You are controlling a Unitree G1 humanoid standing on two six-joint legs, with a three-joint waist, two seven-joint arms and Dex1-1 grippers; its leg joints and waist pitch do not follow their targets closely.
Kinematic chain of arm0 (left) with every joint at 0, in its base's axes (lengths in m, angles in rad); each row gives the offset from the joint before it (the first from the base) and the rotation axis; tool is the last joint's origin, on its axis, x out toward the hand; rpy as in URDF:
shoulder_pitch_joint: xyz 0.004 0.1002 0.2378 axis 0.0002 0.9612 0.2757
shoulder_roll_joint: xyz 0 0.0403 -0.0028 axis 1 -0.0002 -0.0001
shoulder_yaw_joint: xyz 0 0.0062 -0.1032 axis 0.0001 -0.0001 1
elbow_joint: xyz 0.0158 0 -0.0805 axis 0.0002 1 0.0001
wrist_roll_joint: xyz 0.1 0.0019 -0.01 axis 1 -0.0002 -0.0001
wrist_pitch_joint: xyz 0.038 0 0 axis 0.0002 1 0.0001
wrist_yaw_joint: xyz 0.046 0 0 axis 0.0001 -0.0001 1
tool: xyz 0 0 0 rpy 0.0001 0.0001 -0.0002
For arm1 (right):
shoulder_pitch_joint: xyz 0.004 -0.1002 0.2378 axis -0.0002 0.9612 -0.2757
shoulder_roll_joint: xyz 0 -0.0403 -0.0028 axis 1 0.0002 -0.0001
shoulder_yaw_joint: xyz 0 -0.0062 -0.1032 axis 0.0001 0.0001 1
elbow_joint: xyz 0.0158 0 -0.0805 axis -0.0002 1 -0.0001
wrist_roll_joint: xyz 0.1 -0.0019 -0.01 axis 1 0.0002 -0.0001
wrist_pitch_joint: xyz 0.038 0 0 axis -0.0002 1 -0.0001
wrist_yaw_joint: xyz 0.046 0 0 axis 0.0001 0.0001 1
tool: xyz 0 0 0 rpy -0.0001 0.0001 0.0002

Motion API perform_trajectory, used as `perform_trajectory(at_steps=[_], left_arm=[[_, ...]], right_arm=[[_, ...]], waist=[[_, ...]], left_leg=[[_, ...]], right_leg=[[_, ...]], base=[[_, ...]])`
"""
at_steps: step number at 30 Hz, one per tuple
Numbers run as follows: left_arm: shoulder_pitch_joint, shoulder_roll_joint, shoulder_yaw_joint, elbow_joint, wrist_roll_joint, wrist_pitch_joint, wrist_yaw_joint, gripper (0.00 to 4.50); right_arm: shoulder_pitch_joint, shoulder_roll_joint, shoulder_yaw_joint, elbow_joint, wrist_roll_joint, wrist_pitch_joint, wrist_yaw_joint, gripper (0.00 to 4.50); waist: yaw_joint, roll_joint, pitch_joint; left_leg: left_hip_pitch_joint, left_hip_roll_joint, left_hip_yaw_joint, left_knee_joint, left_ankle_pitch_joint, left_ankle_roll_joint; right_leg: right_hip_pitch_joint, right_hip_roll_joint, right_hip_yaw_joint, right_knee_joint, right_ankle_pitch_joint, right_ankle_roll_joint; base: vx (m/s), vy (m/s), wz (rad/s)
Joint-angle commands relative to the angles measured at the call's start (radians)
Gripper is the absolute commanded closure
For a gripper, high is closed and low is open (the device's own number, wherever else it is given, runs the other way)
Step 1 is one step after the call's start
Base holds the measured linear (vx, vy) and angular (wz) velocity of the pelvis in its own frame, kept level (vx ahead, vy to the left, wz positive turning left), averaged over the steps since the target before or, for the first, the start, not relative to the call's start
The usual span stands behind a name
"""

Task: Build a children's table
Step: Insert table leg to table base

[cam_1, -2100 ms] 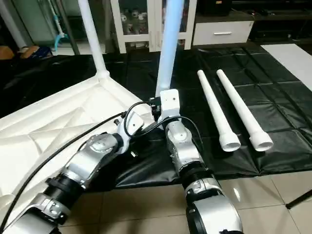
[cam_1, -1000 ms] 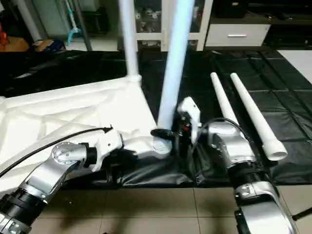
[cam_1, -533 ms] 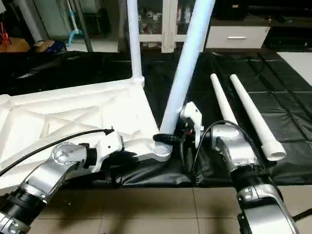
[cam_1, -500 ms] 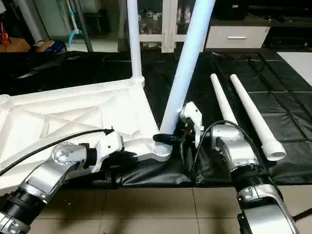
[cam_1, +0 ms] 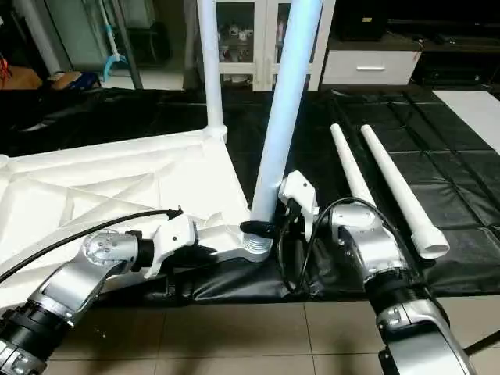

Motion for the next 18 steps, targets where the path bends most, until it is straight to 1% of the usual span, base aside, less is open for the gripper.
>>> perform_trajectory(at_steps=[1,4,5,6,7,8,9,10,11,12,13,14,15,16,17,18], left_arm=[[-0.018,0.013,0.008,-0.021,0.010,-0.033,-0.010,4.50],[-0.017,0.015,0.007,-0.017,0.012,-0.032,-0.009,4.50],[-0.016,0.015,0.008,-0.020,0.009,-0.029,-0.012,4.50],[-0.014,0.014,0.012,-0.026,-0.003,-0.019,-0.019,4.50],[-0.014,0.014,0.012,-0.026,-0.003,-0.019,-0.019,4.50],[-0.014,0.013,0.015,-0.029,-0.008,-0.015,-0.021,4.50],[-0.021,0.014,0.018,-0.025,-0.013,-0.014,-0.028,4.50],[-0.023,0.014,0.019,-0.023,-0.013,-0.015,-0.029,4.50],[-0.025,0.014,0.019,-0.021,-0.013,-0.016,-0.029,4.50],[-0.033,0.016,0.018,-0.010,-0.004,-0.025,-0.029,4.50],[-0.035,0.017,0.018,-0.008,-0.002,-0.027,-0.028,4.50],[-0.043,0.016,0.019,0.002,0.002,-0.032,-0.028,4.50],[-0.047,0.015,0.020,0.005,0.002,-0.033,-0.027,4.50],[-0.049,0.014,0.020,0.007,0.002,-0.035,-0.026,4.50],[-0.052,0.014,0.020,0.009,0.003,-0.036,-0.025,4.50],[-0.056,0.012,0.020,0.012,0.004,-0.036,-0.024,4.50]], right_arm=[[0.088,-0.042,0.118,0.090,-0.228,0.000,-0.085,2.63],[0.100,-0.035,0.122,0.092,-0.237,-0.024,-0.106,2.63],[0.101,-0.029,0.116,0.093,-0.233,-0.029,-0.119,2.63],[0.087,-0.011,0.093,0.113,-0.228,-0.046,-0.178,2.63],[0.087,-0.011,0.093,0.113,-0.228,-0.046,-0.178,2.63],[0.080,-0.005,0.084,0.121,-0.227,-0.051,-0.200,2.63],[0.045,0.023,0.024,0.132,-0.165,-0.018,-0.233,2.63],[0.038,0.028,0.012,0.133,-0.152,-0.011,-0.239,2.63],[0.034,0.030,0.005,0.133,-0.145,-0.007,-0.242,2.63],[0.015,0.036,-0.019,0.130,-0.114,0.005,-0.245,2.63],[0.010,0.037,-0.025,0.129,-0.107,0.008,-0.246,2.63],[-0.013,0.047,-0.059,0.131,-0.056,0.052,-0.246,2.63],[-0.023,0.050,-0.073,0.136,-0.038,0.070,-0.250,2.63],[-0.029,0.050,-0.079,0.141,-0.031,0.081,-0.252,2.63],[-0.035,0.051,-0.084,0.147,-0.028,0.088,-0.254,2.63],[-0.041,0.047,-0.083,0.156,-0.040,0.082,-0.260,2.63]], waist=[[-0.008,-0.003,-0.028],[-0.010,-0.002,-0.027],[-0.010,-0.002,-0.026],[-0.012,0.000,-0.025],[-0.013,0.001,-0.025],[-0.019,-0.001,-0.023],[-0.026,0.001,-0.020],[-0.033,0.003,-0.019],[-0.036,0.003,-0.018],[-0.040,0.003,-0.018],[-0.043,0.004,-0.019],[-0.045,0.004,-0.021],[-0.045,0.006,-0.022],[-0.045,0.006,-0.027],[-0.043,0.006,-0.029],[-0.041,0.005,-0.034]], left_leg=[[0.015,0.066,-0.037,-0.089,-0.373,-0.007],[0.014,0.066,-0.039,-0.093,-0.373,-0.009],[0.015,0.066,-0.038,-0.092,-0.379,-0.010],[0.016,0.065,-0.040,-0.093,-0.394,-0.013],[0.016,0.065,-0.040,-0.094,-0.403,-0.016],[0.015,0.064,-0.042,-0.095,-0.427,-0.022],[0.016,0.064,-0.046,-0.097,-0.457,-0.030],[0.019,0.063,-0.048,-0.097,-0.486,-0.037],[0.018,0.061,-0.050,-0.097,-0.496,-0.040],[0.014,0.062,-0.054,-0.100,-0.509,-0.045],[0.017,0.063,-0.055,-0.100,-0.516,-0.046],[0.019,0.062,-0.054,-0.098,-0.506,-0.044],[0.017,0.063,-0.053,-0.098,-0.496,-0.042],[0.013,0.064,-0.050,-0.097,-0.459,-0.036],[0.011,0.064,-0.049,-0.097,-0.433,-0.032],[0.007,0.065,-0.043,-0.095,-0.378,-0.021]], right_leg=[[0.007,-0.070,0.044,-0.093,-0.312,-0.202],[0.006,-0.068,0.045,-0.094,-0.319,-0.192],[0.004,-0.069,0.045,-0.096,-0.326,-0.191],[0.002,-0.069,0.045,-0.097,-0.344,-0.187],[0.001,-0.069,0.045,-0.098,-0.355,-0.185],[-0.001,-0.069,0.044,-0.100,-0.386,-0.176],[-0.004,-0.069,0.043,-0.102,-0.422,-0.169],[-0.009,-0.069,0.043,-0.105,-0.452,-0.165],[-0.008,-0.069,0.042,-0.106,-0.468,-0.160],[-0.006,-0.070,0.041,-0.107,-0.487,-0.148],[-0.009,-0.070,0.043,-0.108,-0.490,-0.144],[-0.010,-0.069,0.044,-0.106,-0.464,-0.154],[-0.010,-0.070,0.045,-0.106,-0.445,-0.162],[-0.006,-0.069,0.046,-0.100,-0.379,-0.181],[-0.004,-0.067,0.046,-0.097,-0.335,-0.192],[0.000,-0.065,0.046,-0.089,-0.239,-0.214]], base=[[0.000,0.000,0.00],[0.000,0.000,0.00],[0.000,0.000,0.00],[0.000,0.000,0.00],[0.000,0.000,0.00],[0.000,0.000,0.00],[0.000,0.000,0.00],[0.000,0.000,0.00],[0.000,0.000,0.00],[0.000,0.000,0.00],[0.000,0.000,0.00],[0.000,0.000,0.00],[0.000,0.000,0.00],[0.000,0.000,0.00],[0.000,0.000,0.00],[0.000,0.000,0.00]])
